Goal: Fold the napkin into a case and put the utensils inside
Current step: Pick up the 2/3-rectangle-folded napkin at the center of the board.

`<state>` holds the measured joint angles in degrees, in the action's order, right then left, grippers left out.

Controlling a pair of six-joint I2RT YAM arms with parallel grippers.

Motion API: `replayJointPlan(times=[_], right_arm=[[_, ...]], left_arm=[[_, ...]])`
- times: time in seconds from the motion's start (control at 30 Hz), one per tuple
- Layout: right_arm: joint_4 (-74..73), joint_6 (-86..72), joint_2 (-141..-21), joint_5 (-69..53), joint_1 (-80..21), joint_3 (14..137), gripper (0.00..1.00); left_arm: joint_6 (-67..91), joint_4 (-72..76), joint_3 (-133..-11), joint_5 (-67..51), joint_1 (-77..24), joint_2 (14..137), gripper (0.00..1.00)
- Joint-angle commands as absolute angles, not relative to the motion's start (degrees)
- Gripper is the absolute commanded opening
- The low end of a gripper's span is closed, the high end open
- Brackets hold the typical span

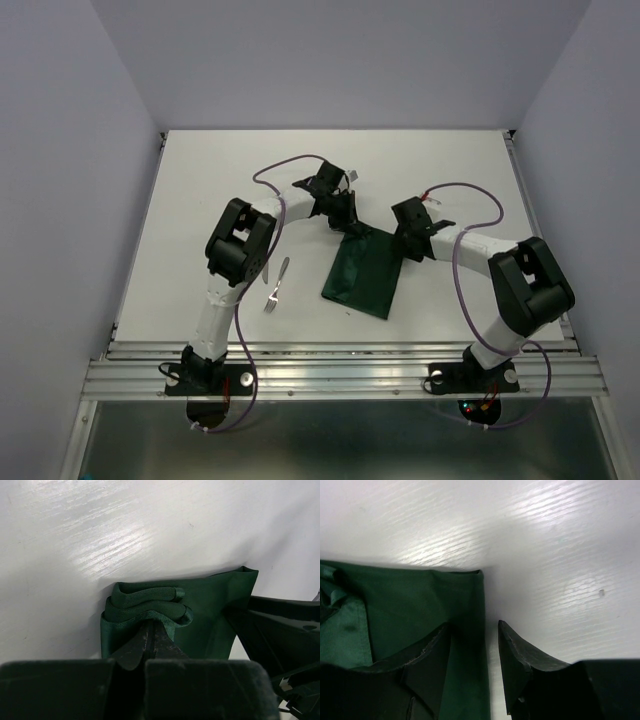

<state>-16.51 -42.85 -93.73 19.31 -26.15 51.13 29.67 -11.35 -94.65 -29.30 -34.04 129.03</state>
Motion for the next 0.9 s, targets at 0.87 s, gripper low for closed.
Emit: replayJointPlan(times=[0.87], right_arm=[[-11.9, -38.8, -99.9, 12.6, -23.9, 54.1, 0.15]], left_arm=[[31.3, -10.0, -93.4, -27.6, -33.2, 129.2, 0.00]])
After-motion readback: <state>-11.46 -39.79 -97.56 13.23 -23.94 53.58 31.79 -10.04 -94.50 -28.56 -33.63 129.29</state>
